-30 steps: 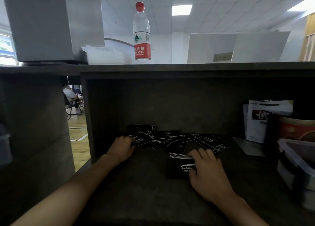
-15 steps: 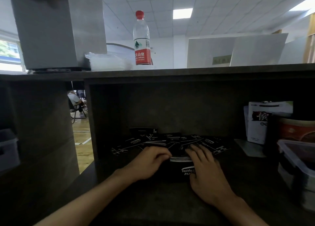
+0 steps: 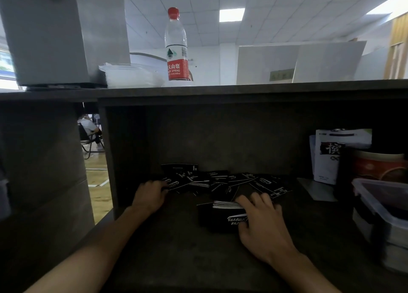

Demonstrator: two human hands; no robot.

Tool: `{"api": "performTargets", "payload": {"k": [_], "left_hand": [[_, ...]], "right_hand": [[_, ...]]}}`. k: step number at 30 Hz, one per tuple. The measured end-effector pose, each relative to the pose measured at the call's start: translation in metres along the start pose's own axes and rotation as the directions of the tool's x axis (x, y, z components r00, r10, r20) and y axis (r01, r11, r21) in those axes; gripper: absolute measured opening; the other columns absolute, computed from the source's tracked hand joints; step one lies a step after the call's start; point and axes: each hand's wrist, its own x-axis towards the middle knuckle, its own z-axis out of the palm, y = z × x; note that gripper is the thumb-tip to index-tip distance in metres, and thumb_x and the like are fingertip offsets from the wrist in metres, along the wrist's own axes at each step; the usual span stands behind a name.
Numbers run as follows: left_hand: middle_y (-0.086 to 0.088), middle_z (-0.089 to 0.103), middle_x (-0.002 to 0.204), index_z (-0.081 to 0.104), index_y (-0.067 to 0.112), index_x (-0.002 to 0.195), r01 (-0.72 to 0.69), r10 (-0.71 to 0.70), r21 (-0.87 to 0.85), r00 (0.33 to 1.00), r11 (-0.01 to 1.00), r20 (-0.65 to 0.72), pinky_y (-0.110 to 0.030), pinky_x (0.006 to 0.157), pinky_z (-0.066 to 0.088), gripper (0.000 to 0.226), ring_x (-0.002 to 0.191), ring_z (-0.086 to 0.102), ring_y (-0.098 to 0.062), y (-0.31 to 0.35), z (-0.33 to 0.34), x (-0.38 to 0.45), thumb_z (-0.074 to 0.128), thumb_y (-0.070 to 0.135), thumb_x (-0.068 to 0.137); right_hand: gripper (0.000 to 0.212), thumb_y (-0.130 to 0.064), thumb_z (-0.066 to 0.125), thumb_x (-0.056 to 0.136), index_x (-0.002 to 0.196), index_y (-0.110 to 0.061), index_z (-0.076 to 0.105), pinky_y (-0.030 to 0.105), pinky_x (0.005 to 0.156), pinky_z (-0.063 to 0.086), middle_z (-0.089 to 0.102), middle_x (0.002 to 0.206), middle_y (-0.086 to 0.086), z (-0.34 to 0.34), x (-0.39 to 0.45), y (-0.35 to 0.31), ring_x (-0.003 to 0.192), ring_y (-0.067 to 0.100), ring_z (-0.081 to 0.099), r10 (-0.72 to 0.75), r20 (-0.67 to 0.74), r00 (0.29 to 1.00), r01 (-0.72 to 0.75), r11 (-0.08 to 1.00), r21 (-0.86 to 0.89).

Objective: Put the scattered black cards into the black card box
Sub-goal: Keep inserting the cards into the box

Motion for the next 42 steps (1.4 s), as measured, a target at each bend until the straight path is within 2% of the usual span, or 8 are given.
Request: {"api": "performTargets", "payload": {"k": [4,8,14,20,24,28,34,42], "left_hand": [[-0.002,0.069,0.102,0.064,0.024,0.106,-0.124,0.171,0.218,0.961,0.968,-0.215,-0.035,0.088,0.047,0.021,0.093,0.064,-0.019,0.016,-0.023,-0.014,0.047,0.017,0.096],[0.004,0.063,0.100,0.066,0.022,0.110,-0.318,0.284,-0.040,0.889,0.947,-0.359,-0.030,0.077,0.053,0.022,0.081,0.063,-0.012,0.034,-0.048,-0.040,0.054,0.012,0.095],[0.010,0.060,0.103,0.070,0.026,0.112,-0.324,0.337,-0.497,0.939,0.805,-0.066,-0.017,0.088,0.045,0.026,0.099,0.056,0.003,0.059,-0.061,-0.072,0.052,0.012,0.099],[-0.002,0.072,0.107,0.071,0.019,0.103,0.176,0.221,-0.873,0.928,0.455,0.302,-0.023,0.083,0.051,0.028,0.102,0.066,-0.012,0.115,-0.050,-0.077,0.044,0.013,0.102],[0.003,0.071,0.103,0.070,0.017,0.106,0.049,0.209,-0.839,0.959,0.542,0.190,-0.012,0.077,0.047,0.018,0.096,0.064,-0.003,0.106,-0.043,-0.077,0.053,0.019,0.099],[0.009,0.070,0.091,0.069,0.026,0.094,-0.085,0.239,-0.745,0.966,0.662,0.102,-0.023,0.082,0.052,0.013,0.088,0.065,0.001,0.085,-0.038,-0.080,0.063,0.015,0.093],[0.019,0.067,0.096,0.065,0.038,0.103,-0.151,0.142,-0.643,0.988,0.751,-0.067,-0.016,0.078,0.049,0.015,0.090,0.062,0.008,0.064,-0.048,-0.077,0.059,0.026,0.096],[0.002,0.071,0.083,0.066,0.031,0.088,-0.062,0.225,-0.785,0.969,0.616,0.100,-0.025,0.057,0.051,0.014,0.060,0.064,-0.015,0.086,-0.038,-0.078,0.065,0.017,0.092]], "right_hand": [[0.049,-0.038,0.049,0.088,0.134,-0.042,0.034,0.041,0.103,0.036,0.040,0.128,-0.010,-0.001,-0.001,-0.001,0.121,0.012,0.031,0.008,-0.008,1.000,-0.008,1.000,-0.001],[0.049,-0.038,0.049,0.088,0.134,-0.041,0.034,0.041,0.102,0.037,0.041,0.127,-0.009,-0.001,-0.001,-0.003,0.120,0.012,0.032,0.014,-0.013,1.000,-0.014,1.000,0.002],[0.057,-0.039,0.050,0.088,0.141,-0.039,0.031,0.039,0.101,0.040,0.040,0.129,-0.008,-0.002,-0.002,-0.004,0.123,0.013,0.033,0.032,-0.022,0.999,-0.032,0.999,0.016],[0.069,-0.036,0.053,0.085,0.147,-0.032,0.026,0.032,0.099,0.043,0.041,0.133,-0.010,-0.003,-0.003,-0.003,0.123,0.010,0.035,0.064,-0.044,0.997,-0.060,0.995,0.073],[0.064,-0.038,0.054,0.085,0.144,-0.031,0.031,0.030,0.099,0.042,0.041,0.132,-0.009,-0.002,-0.001,-0.002,0.122,0.010,0.035,0.056,-0.051,0.997,-0.053,0.996,0.066],[0.064,-0.038,0.056,0.085,0.143,-0.032,0.032,0.030,0.099,0.042,0.041,0.132,-0.008,0.000,0.000,-0.002,0.122,0.011,0.035,0.051,-0.055,0.997,-0.046,0.996,0.077],[0.068,-0.037,0.055,0.085,0.146,-0.031,0.026,0.032,0.101,0.041,0.040,0.137,-0.008,0.001,0.000,-0.001,0.124,0.012,0.035,0.049,-0.068,0.996,-0.044,0.996,0.071],[0.071,-0.036,0.056,0.084,0.147,-0.030,0.023,0.032,0.103,0.040,0.040,0.139,-0.008,0.001,0.000,-0.001,0.126,0.011,0.035,0.044,-0.073,0.996,-0.038,0.996,0.079]]}}
